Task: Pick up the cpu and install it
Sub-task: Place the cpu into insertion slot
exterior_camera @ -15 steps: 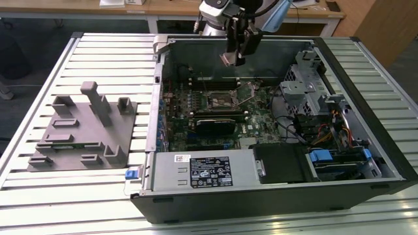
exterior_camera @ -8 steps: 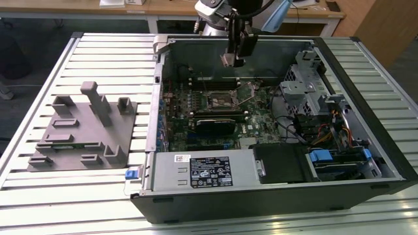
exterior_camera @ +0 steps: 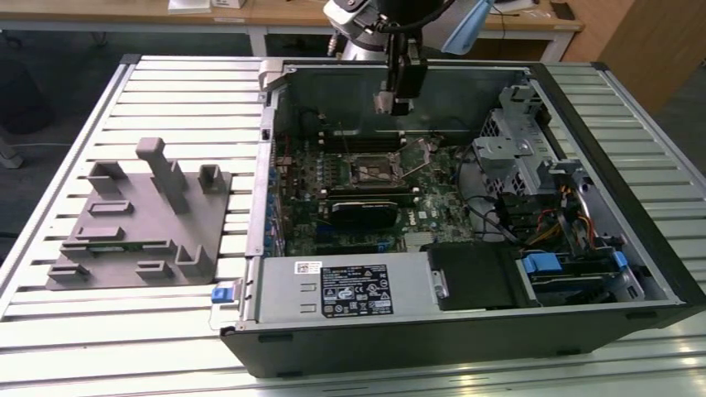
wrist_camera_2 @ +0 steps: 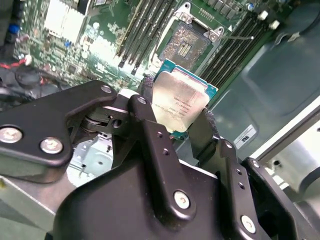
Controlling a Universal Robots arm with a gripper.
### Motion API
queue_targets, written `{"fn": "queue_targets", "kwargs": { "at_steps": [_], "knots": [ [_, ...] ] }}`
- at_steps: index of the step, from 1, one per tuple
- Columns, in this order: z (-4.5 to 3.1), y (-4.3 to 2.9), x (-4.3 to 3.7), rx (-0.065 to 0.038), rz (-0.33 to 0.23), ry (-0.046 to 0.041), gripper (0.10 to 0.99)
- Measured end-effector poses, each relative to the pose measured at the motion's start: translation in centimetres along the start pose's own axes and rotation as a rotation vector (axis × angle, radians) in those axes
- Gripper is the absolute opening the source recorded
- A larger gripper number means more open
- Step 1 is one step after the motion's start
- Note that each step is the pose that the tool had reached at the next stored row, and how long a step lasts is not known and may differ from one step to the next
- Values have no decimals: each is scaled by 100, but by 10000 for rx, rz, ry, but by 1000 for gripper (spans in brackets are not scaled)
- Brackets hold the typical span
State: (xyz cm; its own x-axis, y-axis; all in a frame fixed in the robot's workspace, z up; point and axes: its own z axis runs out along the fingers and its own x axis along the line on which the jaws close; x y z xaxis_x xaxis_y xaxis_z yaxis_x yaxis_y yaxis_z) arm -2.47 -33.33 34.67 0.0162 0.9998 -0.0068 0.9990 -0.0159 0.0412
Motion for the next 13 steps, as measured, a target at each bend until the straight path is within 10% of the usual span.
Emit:
{"fn": "queue_targets", "kwargs": {
  "at_steps": [13],
  "knots": [
    [73, -4, 18, 3, 486, -25, 529]
  ]
}}
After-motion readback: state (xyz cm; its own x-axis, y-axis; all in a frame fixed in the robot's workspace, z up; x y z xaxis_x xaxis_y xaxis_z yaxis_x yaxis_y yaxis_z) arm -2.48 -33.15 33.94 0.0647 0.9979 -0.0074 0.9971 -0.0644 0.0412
